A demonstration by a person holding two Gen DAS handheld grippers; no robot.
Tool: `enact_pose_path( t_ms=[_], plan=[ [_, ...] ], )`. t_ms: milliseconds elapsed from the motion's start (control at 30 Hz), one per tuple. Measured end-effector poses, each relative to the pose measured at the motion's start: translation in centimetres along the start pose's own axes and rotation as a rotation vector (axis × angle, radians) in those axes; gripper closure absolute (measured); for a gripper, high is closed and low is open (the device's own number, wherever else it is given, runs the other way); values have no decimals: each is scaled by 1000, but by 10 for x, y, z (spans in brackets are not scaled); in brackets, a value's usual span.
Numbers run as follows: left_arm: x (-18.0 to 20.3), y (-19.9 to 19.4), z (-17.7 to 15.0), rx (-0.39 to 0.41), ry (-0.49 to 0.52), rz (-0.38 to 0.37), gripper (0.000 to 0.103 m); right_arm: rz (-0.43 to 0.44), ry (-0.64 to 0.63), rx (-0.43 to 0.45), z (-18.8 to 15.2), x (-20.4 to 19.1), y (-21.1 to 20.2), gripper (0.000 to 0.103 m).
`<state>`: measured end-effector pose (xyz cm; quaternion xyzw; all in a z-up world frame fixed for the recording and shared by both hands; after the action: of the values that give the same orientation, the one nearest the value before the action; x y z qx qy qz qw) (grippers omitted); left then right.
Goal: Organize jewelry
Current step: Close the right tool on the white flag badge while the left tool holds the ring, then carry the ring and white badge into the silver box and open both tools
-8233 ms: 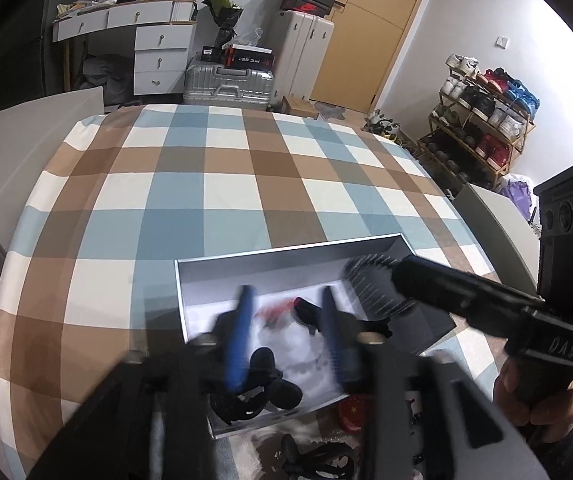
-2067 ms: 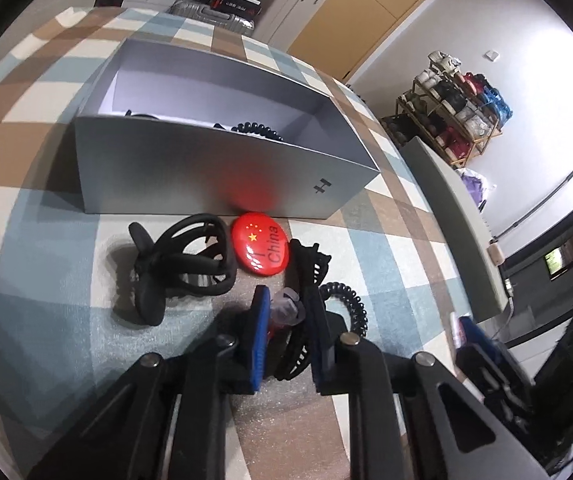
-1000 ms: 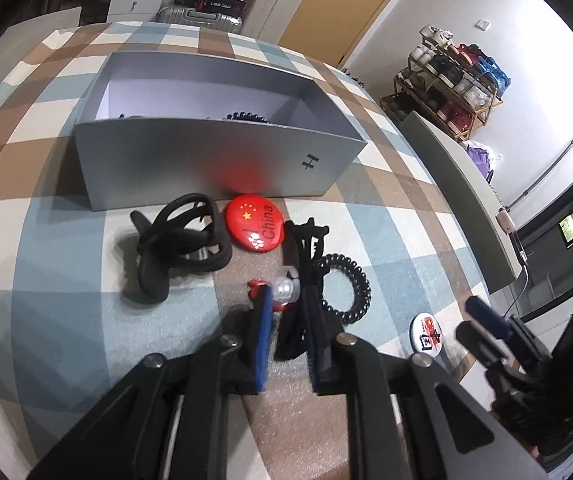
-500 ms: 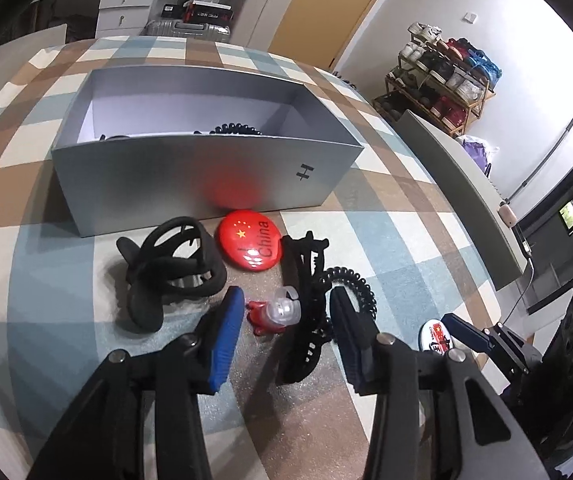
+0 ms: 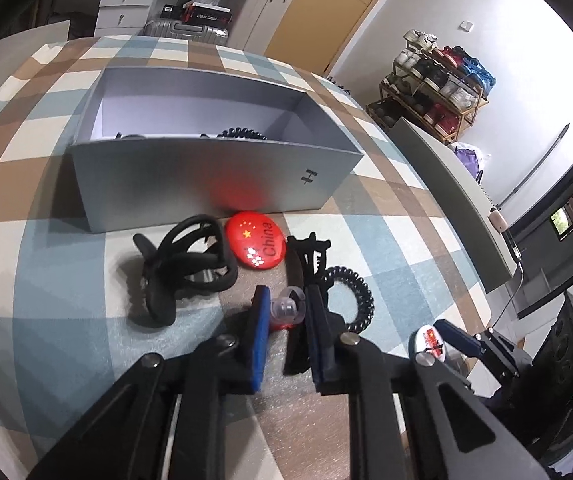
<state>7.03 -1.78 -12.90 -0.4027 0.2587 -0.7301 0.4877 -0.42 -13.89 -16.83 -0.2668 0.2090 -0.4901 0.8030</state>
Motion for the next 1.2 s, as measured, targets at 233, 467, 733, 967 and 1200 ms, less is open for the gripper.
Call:
enact_pose_path(
  t_ms=[233, 467, 733, 967, 1200],
  plan=[
    [-1, 3, -3, -7, 10, 27, 92, 0, 9, 19, 9, 0, -4, 61],
    [3, -2, -4, -15, 33, 35, 93, -6, 33, 72, 22, 0, -16, 61],
    [16, -28, 5, 59, 148, 41, 92, 141, 92, 146, 72, 3, -22, 61],
    [5, -54, 43, 192, 115, 80, 92, 272, 115, 173, 124, 3, 2, 61],
    [-23, -43, 77, 227, 27, 90, 92, 364, 108, 167, 171, -6, 45, 61]
  ],
)
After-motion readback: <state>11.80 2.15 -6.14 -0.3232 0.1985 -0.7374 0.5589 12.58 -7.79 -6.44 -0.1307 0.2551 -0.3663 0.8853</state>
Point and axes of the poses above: each gripper's, at about its wrist camera, not at the fingertips, and y roughly the way its jaws point, x to its right, z to its top, the point moved 4 cm from there along y, roughly the way its jaws point, and after that the axes turned 7 degrees about z, right-handed, at the moved point
